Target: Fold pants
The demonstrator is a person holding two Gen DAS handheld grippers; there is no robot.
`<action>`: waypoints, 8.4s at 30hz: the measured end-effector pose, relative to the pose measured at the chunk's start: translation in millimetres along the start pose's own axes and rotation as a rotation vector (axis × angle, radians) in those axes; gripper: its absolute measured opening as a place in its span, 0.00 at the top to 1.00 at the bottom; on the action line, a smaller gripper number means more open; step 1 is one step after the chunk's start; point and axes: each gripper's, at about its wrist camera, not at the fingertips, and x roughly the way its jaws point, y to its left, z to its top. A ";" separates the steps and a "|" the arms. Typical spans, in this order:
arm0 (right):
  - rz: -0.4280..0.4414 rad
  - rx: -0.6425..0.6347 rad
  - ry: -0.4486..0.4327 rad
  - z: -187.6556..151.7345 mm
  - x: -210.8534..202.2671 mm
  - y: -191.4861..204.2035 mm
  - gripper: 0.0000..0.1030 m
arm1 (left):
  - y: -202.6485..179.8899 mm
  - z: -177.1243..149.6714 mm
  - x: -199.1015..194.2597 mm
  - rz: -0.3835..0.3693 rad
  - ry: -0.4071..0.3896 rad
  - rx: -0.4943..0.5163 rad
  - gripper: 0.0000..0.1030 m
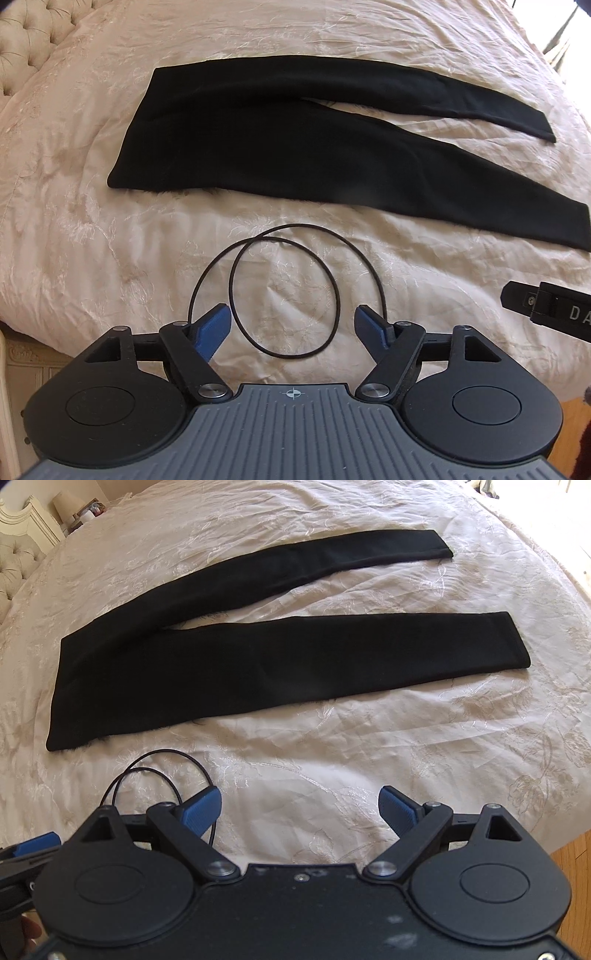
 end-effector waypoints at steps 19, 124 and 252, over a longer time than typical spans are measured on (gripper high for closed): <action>-0.060 0.350 0.007 49.8 68.9 -57.1 0.60 | -6.3 61.1 112.7 -0.005 -0.148 0.415 0.58; -0.120 0.359 -0.238 352.8 170.2 -240.8 0.71 | 15.7 316.8 213.4 -0.067 -0.072 0.263 0.93; 0.266 -0.322 0.193 141.3 214.1 224.0 0.90 | 206.1 181.4 131.9 -0.080 -0.027 0.248 0.70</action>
